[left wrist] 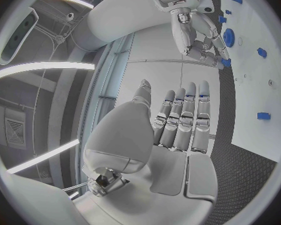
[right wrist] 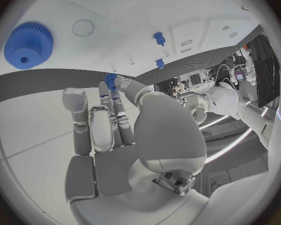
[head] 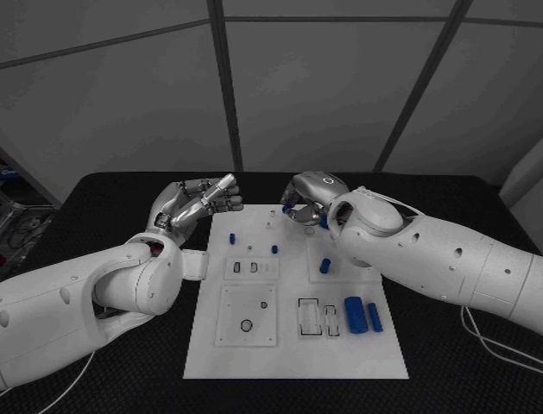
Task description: Assemble the parts on the task board
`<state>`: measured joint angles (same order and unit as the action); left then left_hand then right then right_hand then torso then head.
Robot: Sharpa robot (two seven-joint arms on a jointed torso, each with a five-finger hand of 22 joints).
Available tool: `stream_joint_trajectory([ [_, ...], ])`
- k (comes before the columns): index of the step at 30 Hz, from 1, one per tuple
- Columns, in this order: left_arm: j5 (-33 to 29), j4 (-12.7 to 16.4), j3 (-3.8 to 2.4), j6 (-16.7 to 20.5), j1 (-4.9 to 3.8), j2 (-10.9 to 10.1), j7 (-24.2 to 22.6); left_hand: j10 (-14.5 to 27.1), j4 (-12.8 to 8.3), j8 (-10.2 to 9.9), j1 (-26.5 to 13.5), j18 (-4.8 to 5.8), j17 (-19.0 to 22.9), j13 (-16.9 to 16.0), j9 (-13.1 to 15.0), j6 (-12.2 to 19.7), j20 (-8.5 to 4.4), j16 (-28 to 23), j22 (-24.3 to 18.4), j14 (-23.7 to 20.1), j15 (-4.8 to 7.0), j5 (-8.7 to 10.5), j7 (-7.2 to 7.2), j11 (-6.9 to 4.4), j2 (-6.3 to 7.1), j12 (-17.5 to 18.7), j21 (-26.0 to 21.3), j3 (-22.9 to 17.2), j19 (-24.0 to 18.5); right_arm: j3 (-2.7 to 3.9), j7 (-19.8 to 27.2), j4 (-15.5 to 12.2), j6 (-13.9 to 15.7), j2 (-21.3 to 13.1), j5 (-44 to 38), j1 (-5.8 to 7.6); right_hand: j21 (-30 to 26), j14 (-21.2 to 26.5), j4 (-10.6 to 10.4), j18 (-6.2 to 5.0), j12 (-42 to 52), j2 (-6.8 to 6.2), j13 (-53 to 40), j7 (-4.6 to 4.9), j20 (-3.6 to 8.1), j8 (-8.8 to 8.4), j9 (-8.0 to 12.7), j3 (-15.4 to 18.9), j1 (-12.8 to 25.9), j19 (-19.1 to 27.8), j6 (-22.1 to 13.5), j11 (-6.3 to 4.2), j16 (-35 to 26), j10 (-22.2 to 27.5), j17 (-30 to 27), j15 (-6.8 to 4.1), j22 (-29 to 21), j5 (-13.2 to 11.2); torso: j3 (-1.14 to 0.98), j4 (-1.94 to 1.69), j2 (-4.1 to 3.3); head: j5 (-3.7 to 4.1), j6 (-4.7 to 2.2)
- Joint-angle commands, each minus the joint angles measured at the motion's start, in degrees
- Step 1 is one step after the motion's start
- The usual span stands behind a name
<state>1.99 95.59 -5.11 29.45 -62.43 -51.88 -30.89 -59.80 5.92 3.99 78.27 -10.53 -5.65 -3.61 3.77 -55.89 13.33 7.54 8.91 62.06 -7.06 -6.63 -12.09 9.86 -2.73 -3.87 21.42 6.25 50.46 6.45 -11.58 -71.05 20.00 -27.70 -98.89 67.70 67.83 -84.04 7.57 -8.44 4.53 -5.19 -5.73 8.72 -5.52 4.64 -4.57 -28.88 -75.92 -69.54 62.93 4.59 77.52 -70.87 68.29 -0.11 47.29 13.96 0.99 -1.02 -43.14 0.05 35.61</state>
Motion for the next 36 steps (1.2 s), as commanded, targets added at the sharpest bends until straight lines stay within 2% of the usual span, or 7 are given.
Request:
stream_joint_trajectory([
  [1, 0.02, 0.05, -0.06, -0.73, -0.09, 0.17, -0.32, 0.41, -0.43, -0.34, 0.08, 0.12, -0.08, 0.02, -0.06, 0.03, 0.13, -0.23, -0.06, -0.2, -0.25, 0.19, -0.19, -0.13, -0.53, 0.26, 0.25, 0.04, 0.26, 0.02, 0.5, 1.2, 2.77, 1.04, 0.72, 0.14, 0.19, -2.23, -0.02, 0.6, 0.17, -0.14, -0.08, 0.1, 0.02, 0.21, -0.05, -0.28, -0.32, -0.33, 0.43, -0.17, 0.36, -0.7, 0.05, -0.29, 0.05, 0.06, -0.03, -0.01, -0.07, 0.16, 0.18],
  [7, 0.02, -0.05, -0.06, -0.78, -0.1, 0.3, -0.27, 0.47, -0.44, -0.34, 0.06, 0.12, -0.09, 0.02, -0.06, 0.04, 0.14, -0.28, -0.08, -0.2, -0.27, 0.19, -0.21, -0.11, -0.54, 0.27, 0.23, 0.05, 0.23, 0.01, 0.99, 2.99, 2.1, 2.67, 0.94, 0.15, 0.22, -2.22, -0.03, 0.6, 0.18, -0.1, -0.1, 0.08, 0.03, 0.22, -0.07, -0.32, -0.33, -0.31, 0.49, -0.18, 0.36, -0.77, 0.02, -0.3, 0.07, 0.02, 0.03, -0.07, -0.04, 0.41, 0.52],
  [12, 0.02, -0.1, -0.07, -0.83, -0.1, 0.39, -0.25, 0.47, -0.44, -0.34, 0.06, 0.12, -0.09, 0.02, -0.06, 0.04, 0.14, -0.28, -0.08, -0.2, -0.27, 0.19, -0.21, -0.11, -0.54, 0.27, 0.23, 0.05, 0.23, 0.0, 1.24, 3.91, 1.89, 3.48, 1.01, 0.14, 0.21, -2.22, -0.03, 0.59, 0.18, -0.09, -0.11, 0.07, 0.03, 0.23, -0.07, -0.33, -0.34, -0.28, 0.5, -0.19, 0.37, -0.77, 0.03, -0.3, 0.03, 0.02, 0.01, -0.16, -0.09, 0.26, 0.67],
  [14, 0.02, -0.13, -0.07, -0.86, -0.11, 0.39, -0.22, 0.47, -0.44, -0.34, 0.06, 0.12, -0.09, 0.02, -0.06, 0.04, 0.14, -0.28, -0.08, -0.2, -0.27, 0.19, -0.21, -0.11, -0.54, 0.27, 0.23, 0.05, 0.23, -0.01, 1.36, 4.33, 1.79, 3.88, 1.04, 0.14, 0.21, -2.22, -0.03, 0.59, 0.18, -0.09, -0.11, 0.07, 0.03, 0.23, -0.07, -0.33, -0.34, -0.28, 0.5, -0.19, 0.37, -0.77, 0.03, -0.3, 0.03, 0.02, -0.06, -0.1, -0.17, 0.16, 0.6],
  [19, 0.02, -0.31, -0.07, -0.9, -0.13, 0.49, -0.21, 0.47, -0.44, -0.34, 0.06, 0.12, -0.09, 0.02, -0.06, 0.04, 0.14, -0.28, -0.08, -0.2, -0.27, 0.19, -0.21, -0.11, -0.54, 0.27, 0.23, 0.05, 0.23, -0.03, 1.78, 5.45, 1.35, 4.94, 1.31, 0.14, 0.23, -2.23, -0.04, 0.59, 0.16, -0.1, -0.11, 0.08, 0.03, 0.22, -0.07, -0.33, -0.32, -0.28, 0.5, -0.18, 0.4, -0.76, 0.07, -0.3, 0.06, 0.02, 0.02, -0.11, -0.19, 0.18, 0.85],
  [29, 0.02, -0.25, -0.08, -0.94, -0.18, 0.52, -0.19, 0.47, -0.44, -0.34, 0.06, 0.12, -0.09, 0.02, -0.06, 0.04, 0.14, -0.28, -0.08, -0.2, -0.27, 0.19, -0.21, -0.11, -0.54, 0.27, 0.23, 0.05, 0.23, -0.08, 2.04, 7.33, 0.28, 6.23, 1.41, 0.14, 0.23, -2.22, -0.12, 0.58, 0.1, -0.08, -0.12, 0.1, 0.03, 0.2, -0.06, -0.34, -0.23, -0.2, 0.49, -0.15, 0.43, -0.7, 0.07, -0.29, -0.02, 0.01, -0.03, 0.0, -0.2, 0.1, 1.18],
  [36, 0.02, -0.29, -0.09, -0.98, -0.21, 0.68, -0.17, 0.58, -0.47, -0.35, 0.04, 0.13, -0.09, 0.03, -0.06, 0.07, 0.16, -0.37, -0.11, -0.22, -0.29, 0.19, -0.25, -0.07, -0.55, 0.3, 0.2, 0.06, 0.17, -0.28, 2.2, 8.91, -0.61, 7.1, 1.42, 0.14, 0.15, -2.22, -0.2, 0.54, 0.03, -0.08, -0.12, 0.12, 0.02, 0.15, -0.05, -0.33, -0.14, -0.06, 0.44, -0.13, 0.45, -0.64, 0.07, -0.28, -0.21, -0.02, -0.02, -0.11, -0.19, 0.15, 1.4],
])
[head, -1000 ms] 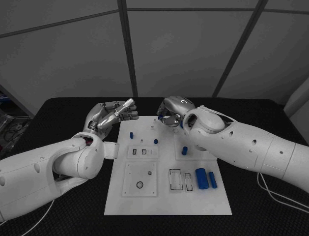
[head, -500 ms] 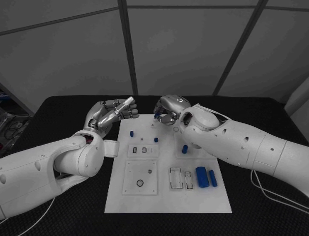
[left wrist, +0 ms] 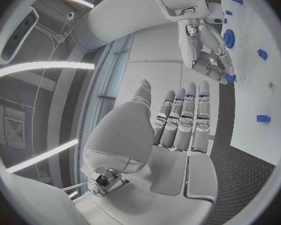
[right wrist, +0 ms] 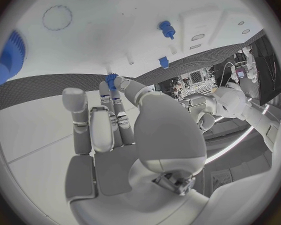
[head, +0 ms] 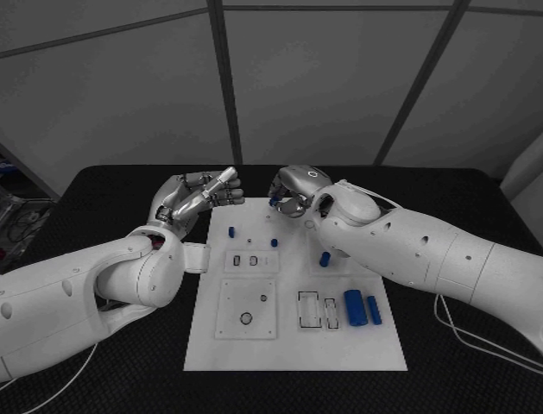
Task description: Assemble the parts on the task board
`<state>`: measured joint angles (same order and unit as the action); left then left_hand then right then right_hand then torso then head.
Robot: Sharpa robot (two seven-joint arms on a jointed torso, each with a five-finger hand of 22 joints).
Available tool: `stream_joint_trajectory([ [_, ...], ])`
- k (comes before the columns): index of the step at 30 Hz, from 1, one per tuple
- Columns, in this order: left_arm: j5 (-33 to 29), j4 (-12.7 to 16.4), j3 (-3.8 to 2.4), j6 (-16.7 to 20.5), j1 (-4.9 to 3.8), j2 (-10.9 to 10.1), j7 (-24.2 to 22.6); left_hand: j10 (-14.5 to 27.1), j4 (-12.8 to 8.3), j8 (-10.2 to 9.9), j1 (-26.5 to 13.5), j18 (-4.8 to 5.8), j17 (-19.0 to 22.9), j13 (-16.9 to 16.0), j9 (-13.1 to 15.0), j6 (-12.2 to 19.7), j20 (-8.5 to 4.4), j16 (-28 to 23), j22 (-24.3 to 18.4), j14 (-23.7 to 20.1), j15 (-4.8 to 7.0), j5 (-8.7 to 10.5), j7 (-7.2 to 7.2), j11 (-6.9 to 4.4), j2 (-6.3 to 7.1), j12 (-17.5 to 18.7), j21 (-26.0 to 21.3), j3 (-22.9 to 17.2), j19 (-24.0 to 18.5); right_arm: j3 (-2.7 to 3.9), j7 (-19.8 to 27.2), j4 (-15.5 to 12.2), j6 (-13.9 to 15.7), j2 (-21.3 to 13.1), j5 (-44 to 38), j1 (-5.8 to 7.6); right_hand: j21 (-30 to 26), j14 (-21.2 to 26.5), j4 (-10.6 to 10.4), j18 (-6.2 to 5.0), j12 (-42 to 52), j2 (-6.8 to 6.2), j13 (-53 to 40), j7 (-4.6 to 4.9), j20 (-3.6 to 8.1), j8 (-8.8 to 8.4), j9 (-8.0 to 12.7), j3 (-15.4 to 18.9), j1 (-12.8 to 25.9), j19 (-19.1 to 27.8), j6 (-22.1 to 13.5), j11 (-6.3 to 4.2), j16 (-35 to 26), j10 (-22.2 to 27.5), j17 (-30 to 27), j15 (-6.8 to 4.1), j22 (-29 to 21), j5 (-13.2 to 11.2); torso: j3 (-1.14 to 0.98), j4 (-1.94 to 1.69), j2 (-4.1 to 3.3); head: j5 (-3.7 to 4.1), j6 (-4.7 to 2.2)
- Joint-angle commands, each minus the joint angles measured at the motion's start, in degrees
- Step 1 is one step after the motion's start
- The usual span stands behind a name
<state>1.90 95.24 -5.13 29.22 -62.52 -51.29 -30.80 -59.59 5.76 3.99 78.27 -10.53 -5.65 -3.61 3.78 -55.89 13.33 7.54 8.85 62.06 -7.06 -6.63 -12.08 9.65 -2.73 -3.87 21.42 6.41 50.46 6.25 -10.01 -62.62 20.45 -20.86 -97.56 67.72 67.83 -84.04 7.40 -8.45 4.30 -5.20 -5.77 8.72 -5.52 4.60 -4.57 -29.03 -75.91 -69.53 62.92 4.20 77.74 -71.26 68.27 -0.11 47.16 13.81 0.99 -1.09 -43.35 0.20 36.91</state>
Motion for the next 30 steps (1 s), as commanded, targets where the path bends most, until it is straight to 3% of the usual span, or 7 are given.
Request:
stream_joint_trajectory([
  [1, 0.11, 0.06, -0.07, -0.76, -0.12, 0.11, -0.25, 0.38, -0.31, -0.35, 0.03, 0.13, -0.09, 0.03, -0.07, 0.08, 0.16, -0.37, -0.05, -0.22, -0.29, 0.19, -0.25, 0.14, -0.55, 0.31, 0.2, -0.1, 0.17, -0.16, 0.65, 0.71, -1.25, 0.38, 0.09, 0.13, 0.1, -2.22, -0.03, 0.53, 0.25, -0.06, -0.09, 0.12, 0.02, 0.18, -0.05, -0.18, -0.14, -0.01, 0.45, 0.26, 0.22, -0.25, 0.07, -0.28, -0.2, 0.13, -0.03, 0.01, 0.02, -0.06, 0.14],
  [21, 0.11, 0.07, -0.08, -0.84, -0.15, 0.28, -0.18, 0.44, -0.33, -0.36, 0.03, 0.13, -0.09, 0.03, -0.07, 0.1, 0.17, -0.42, -0.07, -0.23, -0.31, 0.19, -0.28, 0.16, -0.54, 0.32, 0.18, -0.09, 0.14, -0.71, 1.21, 3.53, -2.73, 2.22, 0.13, 0.13, -0.04, -2.19, -0.3, 0.45, -0.1, -0.18, -0.08, 0.22, -0.05, -0.05, 0.02, -0.1, 0.25, 0.43, 0.15, 0.39, 0.33, 0.21, 0.11, -0.17, -0.62, -0.27, -0.02, 0.08, -0.02, -0.27, 0.45],
  [25, 0.11, 0.04, -0.08, -0.87, -0.16, 0.32, -0.13, 0.44, -0.33, -0.36, 0.03, 0.13, -0.09, 0.03, -0.07, 0.1, 0.17, -0.42, -0.07, -0.23, -0.31, 0.19, -0.28, 0.16, -0.54, 0.32, 0.18, -0.09, 0.14, -0.72, 1.36, 3.95, -3.14, 2.5, 0.32, 0.13, -0.37, -2.04, -0.72, 0.36, -0.92, -0.67, 0.55, 0.91, -0.47, -0.9, 0.39, -0.27, 0.91, 1.21, -1.46, 1.14, 0.33, 3.16, -0.07, 0.49, -1.37, -1.04, -0.04, 0.04, -0.01, -0.28, 0.46],
  [30, 0.11, 0.01, -0.08, -0.91, -0.17, 0.33, -0.07, 0.53, -0.35, -0.37, 0.01, 0.14, -0.1, 0.04, -0.07, 0.14, 0.19, -0.49, -0.09, -0.25, -0.33, 0.2, -0.3, 0.19, -0.55, 0.33, 0.16, -0.07, 0.1, -0.73, 1.48, 3.94, -3.04, 2.52, 0.46, 0.13, -1.66, -1.41, -1.15, -0.11, -0.88, -2.14, 1.68, 1.8, -1.48, -1.14, 0.89, -0.45, 1.9, 2.99, -6.06, 2.42, -0.68, 8.01, -2.03, 1.52, -3.78, -1.79, -0.05, 0.0, -0.03, -0.28, 0.42],
])
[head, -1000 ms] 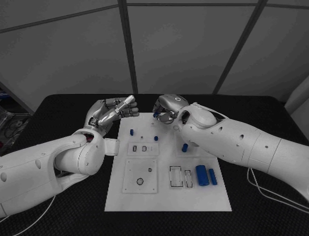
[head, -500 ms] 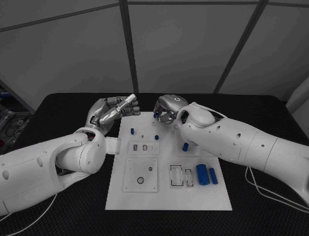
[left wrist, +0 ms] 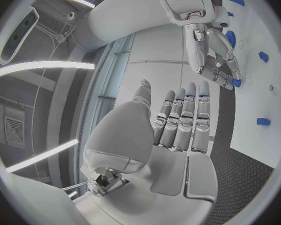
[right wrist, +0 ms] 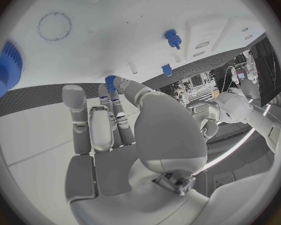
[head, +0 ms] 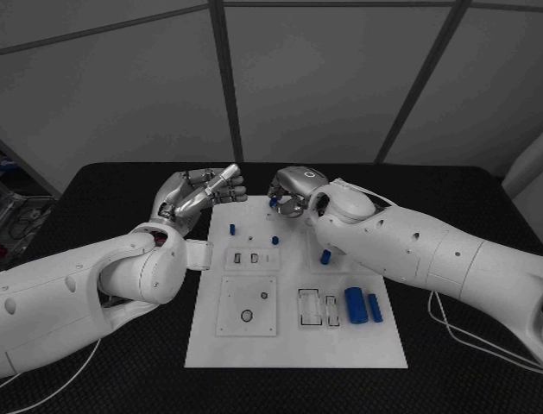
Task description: Assemble the parts on the task board
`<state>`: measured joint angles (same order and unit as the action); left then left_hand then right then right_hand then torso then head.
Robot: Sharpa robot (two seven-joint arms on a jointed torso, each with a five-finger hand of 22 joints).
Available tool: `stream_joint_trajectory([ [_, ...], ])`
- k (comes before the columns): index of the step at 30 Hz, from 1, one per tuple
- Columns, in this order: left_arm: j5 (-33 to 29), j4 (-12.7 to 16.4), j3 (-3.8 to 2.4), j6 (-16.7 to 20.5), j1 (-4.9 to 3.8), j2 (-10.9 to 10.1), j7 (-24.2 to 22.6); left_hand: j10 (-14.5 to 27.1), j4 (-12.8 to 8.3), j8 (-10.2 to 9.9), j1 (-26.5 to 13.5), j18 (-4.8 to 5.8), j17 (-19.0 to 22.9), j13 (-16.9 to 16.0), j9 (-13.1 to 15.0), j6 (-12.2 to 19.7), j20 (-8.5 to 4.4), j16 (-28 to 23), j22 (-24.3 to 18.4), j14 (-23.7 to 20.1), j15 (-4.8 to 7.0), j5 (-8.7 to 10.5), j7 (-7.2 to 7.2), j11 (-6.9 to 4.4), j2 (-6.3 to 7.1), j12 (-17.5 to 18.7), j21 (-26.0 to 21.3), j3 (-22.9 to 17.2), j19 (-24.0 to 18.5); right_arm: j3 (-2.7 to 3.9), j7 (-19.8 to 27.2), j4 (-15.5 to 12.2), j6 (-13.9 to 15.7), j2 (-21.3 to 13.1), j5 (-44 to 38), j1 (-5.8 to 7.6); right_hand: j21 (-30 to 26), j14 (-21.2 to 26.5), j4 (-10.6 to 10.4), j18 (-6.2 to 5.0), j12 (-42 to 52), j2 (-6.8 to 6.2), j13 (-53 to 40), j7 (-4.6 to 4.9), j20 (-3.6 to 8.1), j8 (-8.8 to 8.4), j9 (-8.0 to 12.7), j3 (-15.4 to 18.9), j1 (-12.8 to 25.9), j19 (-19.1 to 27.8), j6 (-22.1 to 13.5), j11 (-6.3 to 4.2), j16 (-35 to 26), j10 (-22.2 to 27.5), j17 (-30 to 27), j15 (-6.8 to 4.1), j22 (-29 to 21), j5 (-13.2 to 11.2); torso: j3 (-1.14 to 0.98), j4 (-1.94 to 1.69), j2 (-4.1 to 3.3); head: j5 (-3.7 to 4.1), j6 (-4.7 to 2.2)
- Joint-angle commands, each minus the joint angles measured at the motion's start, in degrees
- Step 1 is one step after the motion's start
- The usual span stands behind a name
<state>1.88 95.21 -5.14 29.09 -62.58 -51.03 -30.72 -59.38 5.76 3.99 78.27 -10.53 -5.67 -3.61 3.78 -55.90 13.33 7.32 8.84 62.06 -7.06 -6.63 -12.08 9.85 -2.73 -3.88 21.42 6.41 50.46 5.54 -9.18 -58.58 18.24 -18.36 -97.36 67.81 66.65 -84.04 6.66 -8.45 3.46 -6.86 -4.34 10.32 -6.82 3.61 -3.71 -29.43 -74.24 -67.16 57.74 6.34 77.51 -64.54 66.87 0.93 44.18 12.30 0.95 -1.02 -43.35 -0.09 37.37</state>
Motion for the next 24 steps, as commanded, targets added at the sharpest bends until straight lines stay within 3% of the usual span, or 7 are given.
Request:
stream_joint_trajectory([
  [1, 0.13, 0.03, -0.07, -0.8, -0.12, 0.05, -0.12, 0.32, -0.36, -0.37, 0.01, 0.13, -0.08, 0.04, -0.08, 0.14, 0.19, -0.27, -0.08, -0.25, -0.33, 0.2, -0.31, -0.01, -0.55, 0.33, 0.16, -0.07, 0.1, -0.02, 0.58, -0.24, -0.52, -0.07, 0.27, 0.04, -0.98, -1.21, -0.49, -0.28, 0.03, -0.95, 0.48, 0.36, -0.42, -0.17, 0.08, 0.23, 0.47, 1.17, -2.14, 0.56, -0.81, 2.82, -1.27, 0.74, -1.63, -0.4, -0.02, -0.06, -0.02, 0.01, -0.03],
  [3, 0.13, 0.01, -0.07, -0.88, -0.12, 0.02, 0.01, 0.32, -0.36, -0.37, 0.01, 0.13, -0.07, 0.04, -0.08, 0.14, 0.19, -0.27, -0.08, -0.25, -0.33, 0.2, -0.31, -0.01, -0.55, 0.33, 0.16, -0.07, 0.1, -0.02, 0.25, -0.82, 0.4, -0.4, 0.29, 0.04, -1.95, -1.04, -0.4, -0.58, 0.11, -1.58, 0.64, 0.35, -0.75, -0.21, 0.14, 1.0, 0.36, 2.26, -4.94, 0.8, -1.15, 5.15, -1.96, 0.93, -3.24, -0.63, 0.0, 0.0, -0.01, -0.06, -0.01],
  [7, 0.13, -0.01, -0.07, -0.98, -0.12, -0.14, 0.18, 0.49, -0.35, -0.39, -0.06, 0.14, -0.08, 0.05, -0.08, 0.22, 0.21, -0.38, -0.11, -0.28, -0.37, 0.2, -0.39, 0.05, -0.6, 0.36, 0.12, -0.05, 0.04, -0.02, -0.7, -2.58, 1.66, -1.68, 0.28, 0.03, -3.33, -0.52, -0.38, -0.93, 0.53, -1.99, 0.62, 0.56, -1.08, -0.05, -0.03, 2.8, -0.03, 3.71, -6.13, 1.1, -2.11, 7.99, -3.71, 1.18, -5.38, -0.83, -0.1, 0.11, 0.0, -0.11, 0.03],
  [15, 0.13, 0.06, -0.06, -0.95, -0.12, -0.68, 0.32, 0.55, -0.34, -0.39, -0.09, 0.14, -0.08, 0.05, -0.08, 0.24, 0.22, -0.42, -0.12, -0.3, -0.39, 0.19, -0.41, 0.07, -0.63, 0.37, 0.11, -0.05, 0.02, 0.02, -1.58, -9.94, 5.89, -8.59, 1.99, 0.13, -2.97, -0.63, -1.0, -0.87, 3.01, -1.41, 0.1, 0.5, -0.98, 0.84, -0.47, 4.06, -0.24, 3.11, -3.81, 0.77, -2.02, 5.29, -3.84, 1.0, -4.8, -0.44, -0.15, 0.35, 0.16, -0.15, -0.09],
  [20, 0.13, 0.02, -0.06, -1.07, -0.11, -0.92, 0.39, 0.55, -0.34, -0.39, -0.09, 0.14, -0.08, 0.05, -0.08, 0.24, 0.22, -0.42, -0.12, -0.3, -0.39, 0.19, -0.41, 0.07, -0.63, 0.37, 0.11, -0.05, 0.02, 0.07, -1.98, -14.39, 6.78, -14.15, 7.29, 0.98, -1.36, -1.21, -2.69, -0.44, 6.56, -1.49, -0.9, -0.7, -0.1, 1.67, -0.71, 4.21, 1.44, 1.37, -1.03, -0.86, -0.85, -1.33, -2.13, -0.09, -2.28, 0.31, -0.34, 0.86, 0.46, -0.09, -0.4],
  [24, 0.13, -0.18, -0.05, -1.37, -0.11, -0.97, 0.53, 0.59, -0.34, -0.39, -0.1, 0.15, -0.08, 0.05, -0.08, 0.25, 0.23, -0.46, -0.13, -0.31, -0.4, 0.19, -0.42, 0.08, -0.65, 0.36, 0.1, -0.05, -0.01, 0.13, -3.68, -15.99, 2.45, -18.29, 12.53, 1.95, -0.71, -1.53, -3.55, -0.27, 11.19, -2.54, -3.22, -1.77, 0.97, 2.53, -0.94, 5.72, 2.35, 0.51, 1.02, -2.74, -0.12, -8.87, -1.03, -1.59, -1.15, 0.54, -0.49, 1.12, 0.58, 0.07, -0.63],
])
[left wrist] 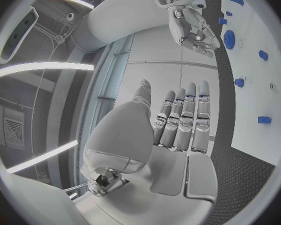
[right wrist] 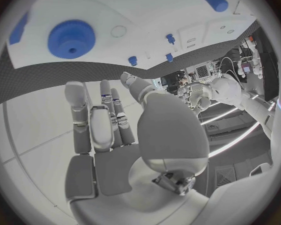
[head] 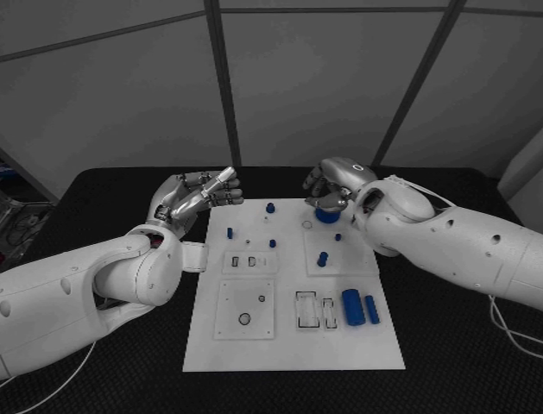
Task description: Assemble the parts on the task board
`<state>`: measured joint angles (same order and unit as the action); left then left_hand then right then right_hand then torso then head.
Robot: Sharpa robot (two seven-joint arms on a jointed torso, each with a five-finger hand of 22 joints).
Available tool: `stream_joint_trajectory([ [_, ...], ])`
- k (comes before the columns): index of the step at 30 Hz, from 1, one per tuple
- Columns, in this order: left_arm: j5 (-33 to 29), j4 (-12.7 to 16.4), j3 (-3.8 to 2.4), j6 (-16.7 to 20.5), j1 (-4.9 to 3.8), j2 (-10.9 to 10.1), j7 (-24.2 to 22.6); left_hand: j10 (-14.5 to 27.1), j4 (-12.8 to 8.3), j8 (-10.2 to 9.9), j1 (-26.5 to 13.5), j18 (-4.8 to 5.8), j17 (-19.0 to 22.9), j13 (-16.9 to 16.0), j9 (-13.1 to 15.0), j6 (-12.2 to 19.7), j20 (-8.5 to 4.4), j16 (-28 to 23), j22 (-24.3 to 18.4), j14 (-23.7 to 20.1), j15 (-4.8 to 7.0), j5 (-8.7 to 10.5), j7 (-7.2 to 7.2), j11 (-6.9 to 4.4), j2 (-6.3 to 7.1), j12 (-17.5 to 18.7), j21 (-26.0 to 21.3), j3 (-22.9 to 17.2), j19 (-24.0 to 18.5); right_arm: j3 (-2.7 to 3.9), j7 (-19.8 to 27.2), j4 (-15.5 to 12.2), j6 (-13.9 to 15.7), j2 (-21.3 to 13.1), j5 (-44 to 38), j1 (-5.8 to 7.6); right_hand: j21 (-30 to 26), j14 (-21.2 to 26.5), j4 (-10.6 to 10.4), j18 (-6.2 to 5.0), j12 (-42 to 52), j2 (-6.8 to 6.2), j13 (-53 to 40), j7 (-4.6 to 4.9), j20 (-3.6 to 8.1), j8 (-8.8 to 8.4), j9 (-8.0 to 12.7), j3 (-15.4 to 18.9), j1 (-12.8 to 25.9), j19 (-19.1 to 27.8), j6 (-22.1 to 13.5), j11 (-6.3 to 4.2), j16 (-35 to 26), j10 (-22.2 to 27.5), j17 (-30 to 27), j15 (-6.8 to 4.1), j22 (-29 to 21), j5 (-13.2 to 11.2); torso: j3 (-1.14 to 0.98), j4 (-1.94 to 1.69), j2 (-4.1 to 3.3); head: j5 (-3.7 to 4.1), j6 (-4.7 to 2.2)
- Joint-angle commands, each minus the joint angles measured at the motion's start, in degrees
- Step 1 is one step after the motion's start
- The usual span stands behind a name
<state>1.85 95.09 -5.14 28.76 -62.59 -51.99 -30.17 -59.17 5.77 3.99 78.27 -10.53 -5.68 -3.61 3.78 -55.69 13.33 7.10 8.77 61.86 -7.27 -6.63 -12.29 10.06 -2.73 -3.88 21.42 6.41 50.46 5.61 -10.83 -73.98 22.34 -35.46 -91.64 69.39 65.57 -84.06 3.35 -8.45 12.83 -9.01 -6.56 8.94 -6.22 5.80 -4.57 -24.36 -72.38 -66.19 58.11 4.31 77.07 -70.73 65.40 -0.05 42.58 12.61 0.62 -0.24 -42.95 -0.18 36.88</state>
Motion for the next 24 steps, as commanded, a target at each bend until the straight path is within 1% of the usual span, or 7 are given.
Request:
stream_joint_trajectory([
  [1, 0.15, -0.12, -0.05, -1.12, -0.1, 0.0, 0.02, 0.38, -0.34, -0.39, -0.1, 0.15, -0.06, 0.05, -0.08, 0.04, 0.23, -0.24, -0.06, -0.11, -0.2, 0.19, -0.21, -0.13, -0.65, 0.37, 0.1, -0.05, -0.01, 0.07, -2.35, -0.81, -3.43, -2.33, 8.15, 0.54, 1.12, -1.83, -0.77, 0.02, 5.02, -1.64, -2.87, -0.87, 0.87, 0.09, 0.1, 2.47, 1.51, -1.32, 0.08, -1.4, 1.12, -6.35, 1.8, -1.14, 1.83, 0.18, -0.19, 0.37, 0.2, 0.36, -0.17],
  [3, 0.15, -0.22, -0.05, -1.2, -0.1, 0.01, 0.07, 0.38, -0.34, -0.39, -0.1, 0.15, -0.06, 0.05, -0.08, 0.04, 0.23, -0.24, -0.06, -0.11, -0.2, 0.19, -0.21, -0.13, -0.65, 0.37, 0.1, -0.05, -0.01, 0.09, -2.68, -1.14, -5.74, -3.85, 9.61, 0.72, 2.34, -2.78, -1.81, 0.53, 11.53, -2.74, -7.84, -1.62, 1.69, 0.17, 0.2, 6.54, 1.94, -2.77, -0.78, -2.0, 3.79, -7.49, 6.37, -1.8, 4.06, 2.37, -0.2, 0.33, 0.14, 0.55, -0.26],
  [4, 0.15, -0.27, -0.04, -1.23, -0.09, 0.01, 0.09, 0.38, -0.35, -0.38, -0.1, 0.15, -0.06, 0.04, -0.08, 0.04, 0.24, -0.27, -0.07, -0.12, -0.2, 0.19, -0.21, -0.13, -0.67, 0.35, 0.09, -0.06, -0.02, 0.09, -2.85, -1.31, -6.73, -4.59, 10.17, 0.79, 2.87, -3.19, -2.62, 0.91, 19.27, -2.05, -14.92, -1.99, 1.93, 0.74, 0.15, 10.01, 0.28, -3.43, -1.37, -2.23, 5.48, -4.25, 9.19, -1.97, 5.02, 3.6, -0.22, 0.36, 0.13, 0.59, -0.27],
  [7, 0.15, -0.41, -0.04, -1.33, -0.09, 0.04, 0.09, 0.38, -0.35, -0.38, -0.1, 0.15, -0.06, 0.04, -0.08, 0.04, 0.24, -0.27, -0.07, -0.12, -0.2, 0.19, -0.21, -0.13, -0.67, 0.35, 0.09, -0.06, -0.02, 0.1, -3.17, -1.39, -8.92, -6.01, 11.33, 0.92, 4.63, -3.95, -6.25, 1.22, 43.25, -0.63, -39.74, -1.19, 1.82, 2.67, 0.02, 16.22, -1.65, -4.9, -2.9, -1.52, 8.47, 0.83, 14.69, -0.81, 8.07, 4.07, -0.25, 0.43, 0.13, 0.64, -0.28],
  [9, 0.15, -0.45, -0.04, -1.44, -0.08, 0.09, 0.03, 0.38, -0.33, -0.36, -0.18, 0.15, -0.07, 0.03, -0.07, 0.03, 0.25, -0.33, -0.09, -0.13, -0.22, 0.2, -0.2, -0.13, -0.67, 0.33, 0.07, -0.02, -0.06, 0.1, -3.28, -0.94, -9.93, -6.16, 12.58, 0.96, 5.52, -4.31, -7.89, 1.59, 49.83, -0.27, -46.65, -0.62, 1.12, 3.18, 0.11, 17.93, -2.09, -5.55, -4.18, -1.29, 9.43, -0.93, 16.66, -1.02, 9.59, 4.42, -0.21, 0.51, 0.1, 0.72, -0.3],
  [18, 0.15, -0.79, -0.04, -1.82, -0.07, 0.7, 0.02, 0.43, -0.25, -0.35, -0.41, 0.16, -0.06, 0.02, -0.07, 0.05, 0.29, -0.49, -0.13, -0.21, -0.26, 0.23, -0.21, -0.11, -0.62, 0.29, 0.02, 0.12, -0.16, 0.06, -2.83, 1.87, -11.96, -4.1, 14.45, 0.98, 6.6, -4.6, -10.96, 1.72, 55.29, -0.02, -52.54, -0.04, 0.58, 4.82, 0.24, 20.73, -4.75, -5.98, -7.13, -0.39, 10.35, -0.48, 18.53, -0.33, 11.16, 4.75, -0.3, -0.07, -0.12, 0.5, -0.4],
  [24, 0.15, -0.96, -0.04, -1.89, -0.06, 0.83, 0.02, 0.48, -0.25, -0.35, -0.52, 0.17, -0.04, 0.01, -0.06, 0.08, 0.33, -0.69, -0.18, -0.37, -0.32, 0.23, -0.22, -0.09, -0.59, 0.28, -0.05, 0.19, -0.28, 0.03, -2.53, 2.94, -11.42, -2.76, 13.27, 0.95, 6.77, -4.71, -11.55, 1.75, 56.08, 0.05, -53.48, 0.07, 0.47, 5.09, 0.27, 21.08, -5.31, -6.02, -7.63, -0.28, 10.6, -0.78, 19.08, -0.22, 11.42, 4.7, -0.3, -0.1, -0.25, 0.52, -0.24],
])
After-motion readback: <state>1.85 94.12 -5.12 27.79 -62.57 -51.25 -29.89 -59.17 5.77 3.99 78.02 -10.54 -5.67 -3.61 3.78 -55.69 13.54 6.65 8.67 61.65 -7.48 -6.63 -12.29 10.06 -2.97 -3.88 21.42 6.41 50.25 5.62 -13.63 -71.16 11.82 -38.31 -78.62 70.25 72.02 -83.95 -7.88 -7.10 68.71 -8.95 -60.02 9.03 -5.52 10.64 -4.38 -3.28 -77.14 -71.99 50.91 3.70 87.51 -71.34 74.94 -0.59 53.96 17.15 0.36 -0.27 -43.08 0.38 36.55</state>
